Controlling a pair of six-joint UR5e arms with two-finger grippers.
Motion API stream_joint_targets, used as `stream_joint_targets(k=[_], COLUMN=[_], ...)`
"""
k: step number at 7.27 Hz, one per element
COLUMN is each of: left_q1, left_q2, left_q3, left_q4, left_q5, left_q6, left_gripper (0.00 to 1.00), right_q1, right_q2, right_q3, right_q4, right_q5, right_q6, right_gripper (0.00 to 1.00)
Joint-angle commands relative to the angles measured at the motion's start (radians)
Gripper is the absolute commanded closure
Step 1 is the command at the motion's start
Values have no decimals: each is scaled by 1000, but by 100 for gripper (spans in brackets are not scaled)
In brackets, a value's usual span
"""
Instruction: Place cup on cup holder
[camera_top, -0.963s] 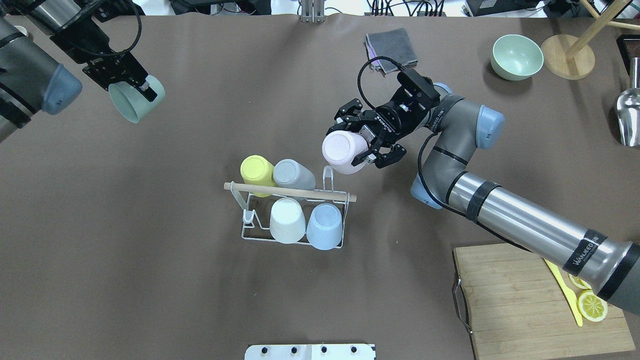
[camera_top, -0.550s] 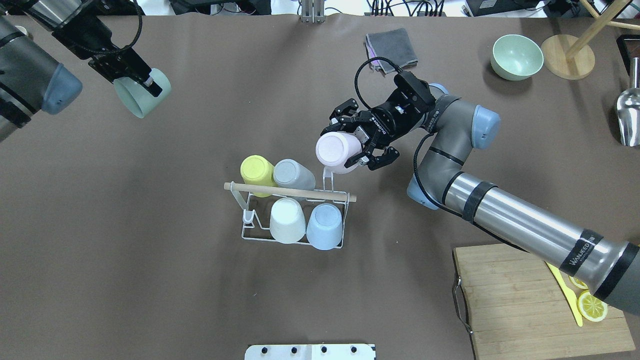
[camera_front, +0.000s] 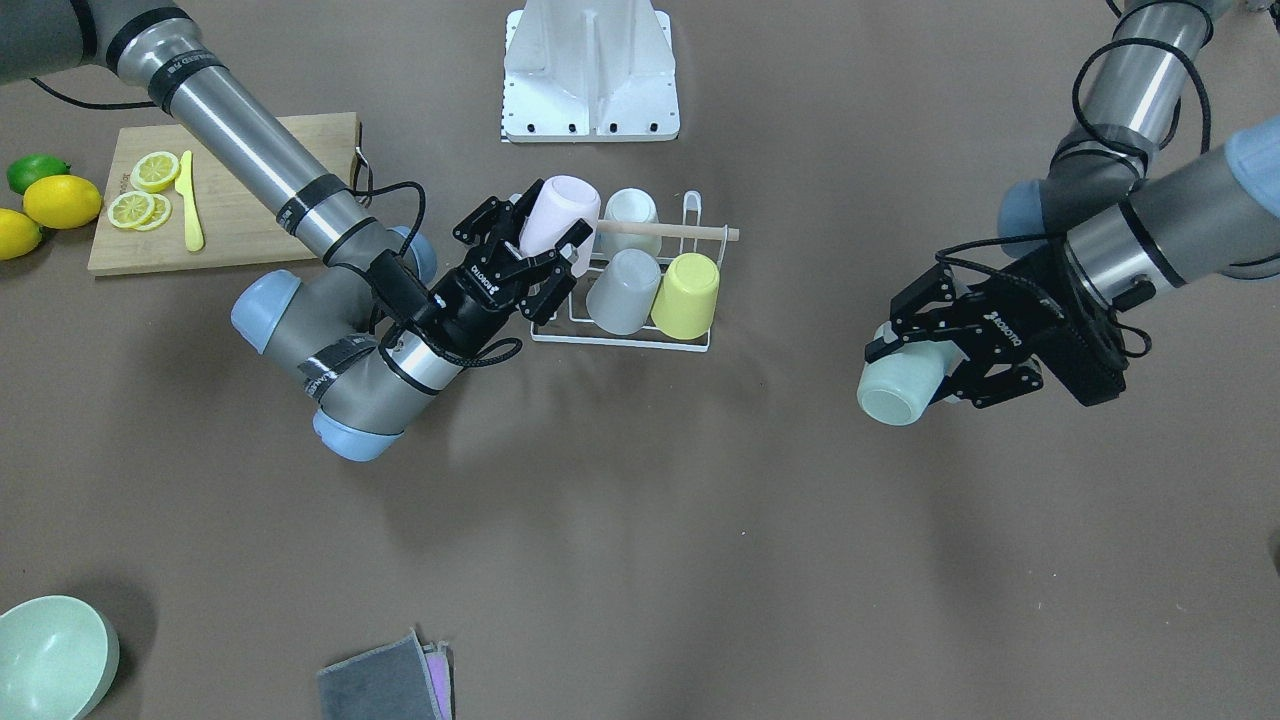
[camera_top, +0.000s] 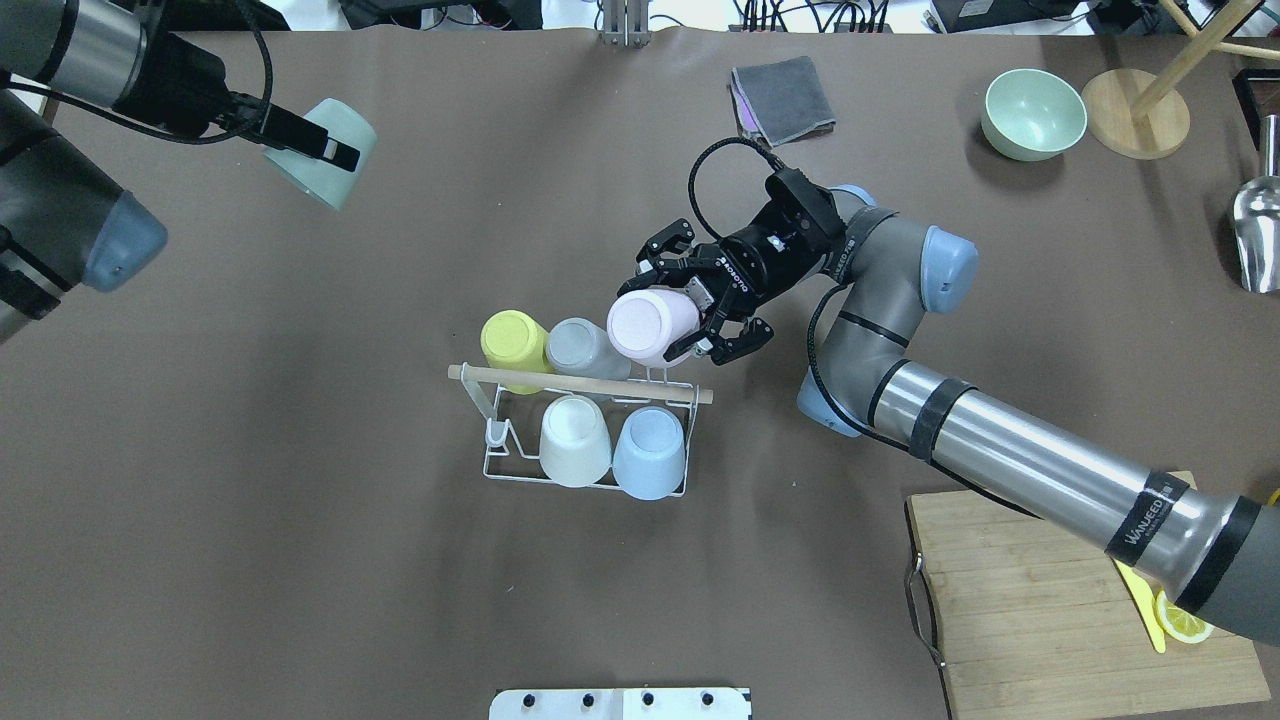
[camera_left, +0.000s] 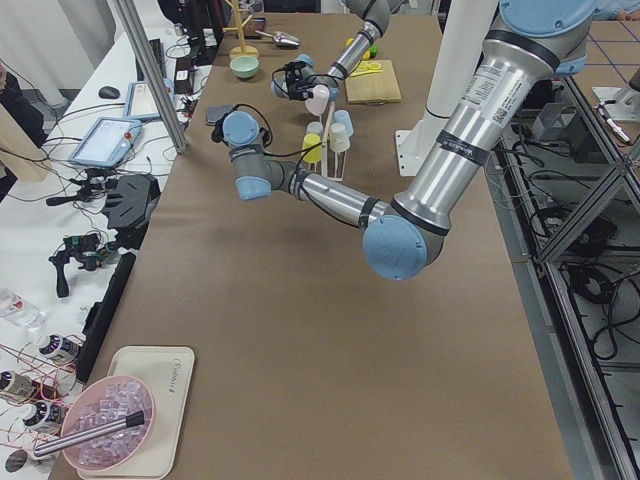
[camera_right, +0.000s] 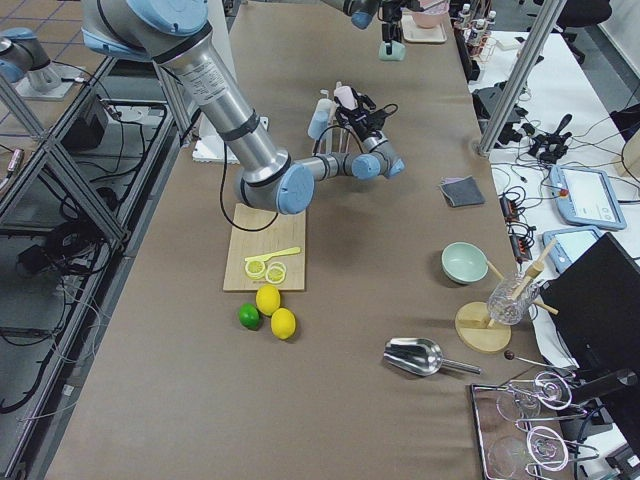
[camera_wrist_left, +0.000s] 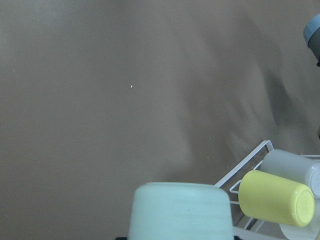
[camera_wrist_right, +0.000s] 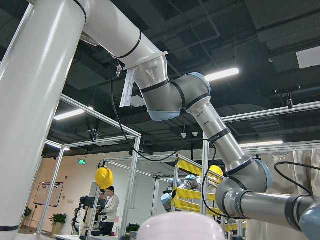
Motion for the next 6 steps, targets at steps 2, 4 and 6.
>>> stream_joint_targets(k=[2,4,6], left_q1=[107,128,287], left_q2=[67,146,229], left_q3=[-113,-219,-282], left_q4=[-275,-302,-432], left_q5=[405,484,778], left_q6=[-366,-415,-405], left_gripper=[100,100,100], right_q1=[-21,-20,-17], right_q2=[-13,-21,-25], right_q3=[3,3,3], right_q4=[-3,0,-1], right_q5=[-8,-5,3], right_q6=[0,0,4], right_gripper=[81,78,22])
